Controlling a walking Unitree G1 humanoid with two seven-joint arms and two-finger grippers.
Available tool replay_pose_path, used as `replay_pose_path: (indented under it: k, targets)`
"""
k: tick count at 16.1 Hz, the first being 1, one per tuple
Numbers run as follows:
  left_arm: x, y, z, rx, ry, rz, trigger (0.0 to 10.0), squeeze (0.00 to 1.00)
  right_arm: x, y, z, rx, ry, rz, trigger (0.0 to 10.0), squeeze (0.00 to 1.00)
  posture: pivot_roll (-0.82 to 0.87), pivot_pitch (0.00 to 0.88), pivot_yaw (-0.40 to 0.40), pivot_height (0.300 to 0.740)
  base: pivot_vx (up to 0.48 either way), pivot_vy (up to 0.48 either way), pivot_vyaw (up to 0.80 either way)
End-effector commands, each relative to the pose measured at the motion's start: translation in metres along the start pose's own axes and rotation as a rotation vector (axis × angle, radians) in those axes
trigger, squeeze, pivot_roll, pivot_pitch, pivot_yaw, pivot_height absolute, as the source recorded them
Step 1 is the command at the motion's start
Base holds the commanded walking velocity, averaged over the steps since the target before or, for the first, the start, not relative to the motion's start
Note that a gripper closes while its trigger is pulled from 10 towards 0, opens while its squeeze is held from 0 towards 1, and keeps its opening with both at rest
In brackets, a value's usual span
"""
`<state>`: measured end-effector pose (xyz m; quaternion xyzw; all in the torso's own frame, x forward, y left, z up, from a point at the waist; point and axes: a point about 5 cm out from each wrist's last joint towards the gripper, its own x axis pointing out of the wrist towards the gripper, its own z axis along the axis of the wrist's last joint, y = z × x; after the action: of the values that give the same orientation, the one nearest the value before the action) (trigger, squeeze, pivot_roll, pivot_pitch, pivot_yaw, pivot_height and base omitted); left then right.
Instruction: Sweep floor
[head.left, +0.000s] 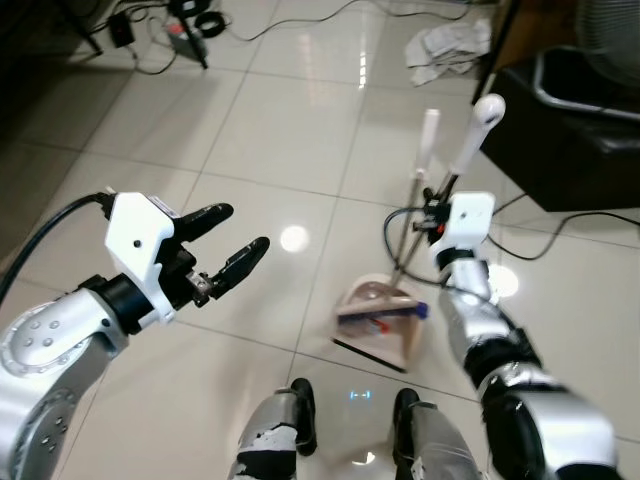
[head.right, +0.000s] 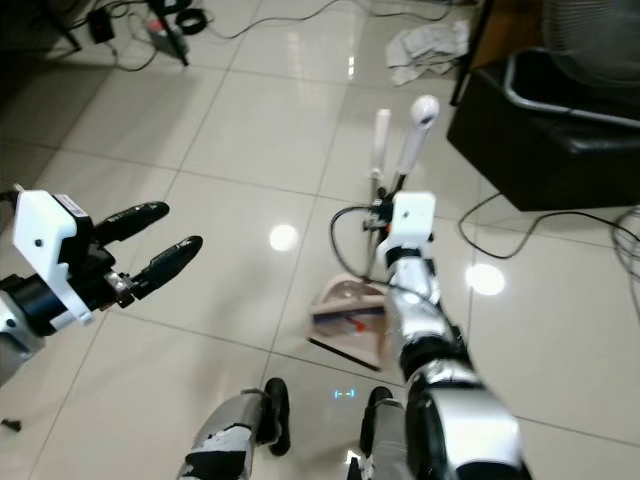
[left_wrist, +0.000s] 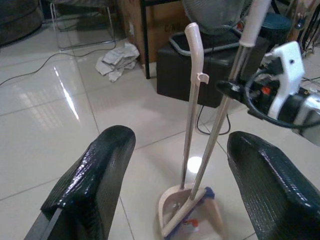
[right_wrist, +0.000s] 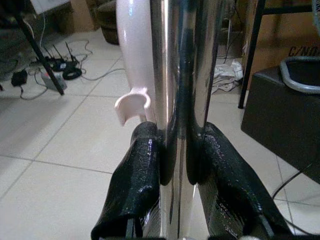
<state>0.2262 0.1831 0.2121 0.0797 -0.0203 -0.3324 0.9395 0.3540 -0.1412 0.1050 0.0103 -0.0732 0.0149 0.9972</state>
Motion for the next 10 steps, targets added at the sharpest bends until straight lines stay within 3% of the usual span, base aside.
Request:
replay_pose_path:
  k: [1, 4, 6, 10]
  targets:
    - [0.001, -0.001, -0.006, 0.001, 0.006, -0.001, 10.0, 0.00, -0.004, 0.012, 0.003, 0.050, -0.056, 0.023, 0.0, 0.00, 0.19, 0.273, 0.097, 0.740, 0.000, 0.000, 0.00]
    - [0.009, -0.002, -0.010, -0.010, -0.016, -0.021, 10.0, 0.00, -0.015, 0.028, 0.006, 0.098, -0.097, 0.054, 0.0, 0.00, 0.14, 0.261, 0.085, 0.740, 0.000, 0.000, 0.00]
    - [0.016, -0.008, -0.013, -0.026, -0.038, -0.090, 10.0, 0.00, -0.026, 0.040, 0.015, 0.103, -0.147, 0.078, 0.0, 0.00, 0.07, 0.231, 0.077, 0.740, 0.000, 0.000, 0.00]
    - [0.036, -0.013, 0.005, -0.028, -0.132, -0.167, 10.0, 0.00, -0.041, 0.048, 0.037, 0.116, -0.192, 0.116, 0.0, 0.00, 0.02, 0.197, 0.073, 0.740, 0.000, 0.000, 0.00]
